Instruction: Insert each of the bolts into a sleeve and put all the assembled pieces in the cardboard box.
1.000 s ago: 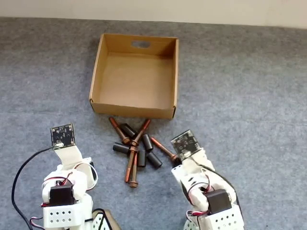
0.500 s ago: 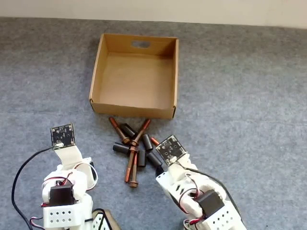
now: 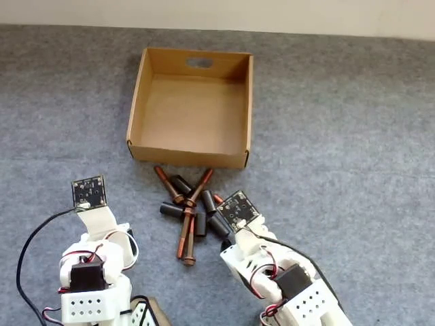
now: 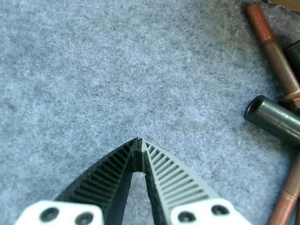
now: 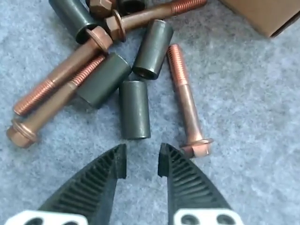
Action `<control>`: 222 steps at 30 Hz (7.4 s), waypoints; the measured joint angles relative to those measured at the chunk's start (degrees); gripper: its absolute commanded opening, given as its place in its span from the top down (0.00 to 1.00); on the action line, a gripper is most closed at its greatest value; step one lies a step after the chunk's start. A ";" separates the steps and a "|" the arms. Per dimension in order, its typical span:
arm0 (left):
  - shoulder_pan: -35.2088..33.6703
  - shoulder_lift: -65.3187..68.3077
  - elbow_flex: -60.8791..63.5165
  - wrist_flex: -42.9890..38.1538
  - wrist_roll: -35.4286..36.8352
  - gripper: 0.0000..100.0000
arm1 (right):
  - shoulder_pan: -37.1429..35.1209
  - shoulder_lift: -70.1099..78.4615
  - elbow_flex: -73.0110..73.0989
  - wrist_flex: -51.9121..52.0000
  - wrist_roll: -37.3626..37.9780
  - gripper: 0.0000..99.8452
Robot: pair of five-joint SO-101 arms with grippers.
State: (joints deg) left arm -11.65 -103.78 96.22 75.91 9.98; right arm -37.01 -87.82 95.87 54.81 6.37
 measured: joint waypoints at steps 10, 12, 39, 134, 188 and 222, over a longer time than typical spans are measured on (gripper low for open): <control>0.00 0.00 0.00 0.00 0.00 0.99 | 0.00 -2.99 0.00 1.41 0.00 0.88; 0.00 0.00 0.00 0.00 0.00 0.99 | 0.00 -3.69 0.00 1.41 0.00 0.88; 0.00 0.00 0.00 0.00 0.00 0.99 | 0.00 2.99 -7.30 -5.45 2.11 0.88; -3.60 0.00 -6.33 -0.09 -42.20 0.99 | 29.71 71.74 -36.66 -6.33 8.18 0.99; 39.38 65.93 -27.16 -24.79 -0.35 0.82 | 26.11 37.71 -24.44 -8.62 -6.95 0.99; 26.11 67.08 -27.08 -23.38 0.00 0.83 | 26.11 37.54 -24.09 -8.62 -6.95 0.99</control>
State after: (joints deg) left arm 14.46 -36.70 69.14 52.53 9.98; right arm -10.90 -50.29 71.78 46.20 -0.57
